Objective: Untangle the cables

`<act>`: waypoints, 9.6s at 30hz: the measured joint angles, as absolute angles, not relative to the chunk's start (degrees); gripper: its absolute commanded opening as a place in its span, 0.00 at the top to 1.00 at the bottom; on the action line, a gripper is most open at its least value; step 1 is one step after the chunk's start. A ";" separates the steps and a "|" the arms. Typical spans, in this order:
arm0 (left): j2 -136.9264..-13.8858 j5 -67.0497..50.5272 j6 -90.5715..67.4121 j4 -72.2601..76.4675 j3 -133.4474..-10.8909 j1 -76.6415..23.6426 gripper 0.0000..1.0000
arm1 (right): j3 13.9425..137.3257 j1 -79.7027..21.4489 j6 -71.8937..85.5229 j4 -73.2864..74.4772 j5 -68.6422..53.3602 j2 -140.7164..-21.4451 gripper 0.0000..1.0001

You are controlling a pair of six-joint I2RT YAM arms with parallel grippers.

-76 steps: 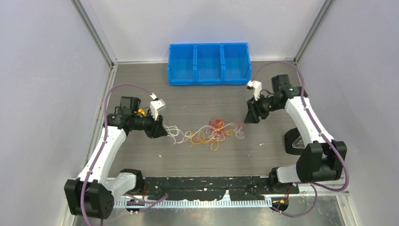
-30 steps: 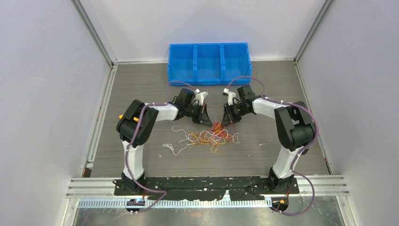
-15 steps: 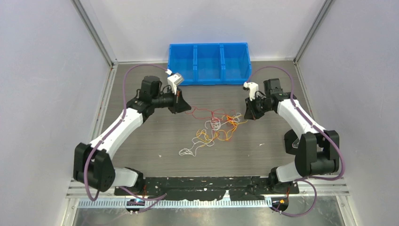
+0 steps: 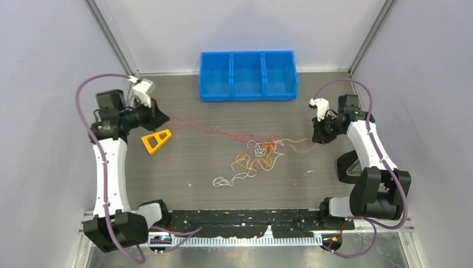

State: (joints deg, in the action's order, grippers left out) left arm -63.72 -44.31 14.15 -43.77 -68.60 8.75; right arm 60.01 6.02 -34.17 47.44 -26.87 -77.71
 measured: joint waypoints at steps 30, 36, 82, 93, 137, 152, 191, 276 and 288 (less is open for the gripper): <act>-63.70 -49.98 23.97 -61.17 -73.03 8.60 1.00 | 64.71 -4.49 -29.19 49.87 -31.27 -81.93 0.04; -64.49 -49.93 20.69 -57.56 -72.34 8.60 1.00 | 63.22 -18.94 -17.30 37.15 -31.40 -85.23 0.00; -71.64 -54.08 25.98 -71.11 -102.04 34.94 1.00 | 55.40 -6.92 -30.33 39.40 -11.16 -89.73 0.50; -67.09 -59.86 21.12 -69.82 -94.50 25.87 1.00 | 61.21 -12.86 -31.57 42.48 -24.93 -80.01 0.11; -68.75 -63.20 -29.30 -27.29 -113.80 31.40 1.00 | 63.20 -27.29 -18.72 25.21 -22.79 -98.70 0.88; -64.82 -46.85 4.75 -46.81 -70.43 12.21 0.53 | 65.91 -26.65 -19.84 32.10 -33.08 -84.64 0.95; -86.35 -25.39 44.07 -24.99 -55.99 -37.54 0.19 | 66.52 -24.99 -19.70 36.93 -33.93 -89.27 0.90; -58.87 -36.53 -6.15 -24.91 -78.39 -3.03 1.00 | 72.62 -19.18 -27.81 47.57 -31.44 -84.07 0.05; -55.94 -16.64 -4.10 -33.95 -84.36 -11.00 1.00 | 67.94 -10.00 -26.83 55.05 -30.96 -71.13 0.05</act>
State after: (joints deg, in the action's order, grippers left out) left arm -55.94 -16.64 -4.10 -33.95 -84.36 -11.00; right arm 67.94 -10.00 -26.83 55.05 -30.96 -71.13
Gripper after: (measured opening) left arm 0.007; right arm 0.952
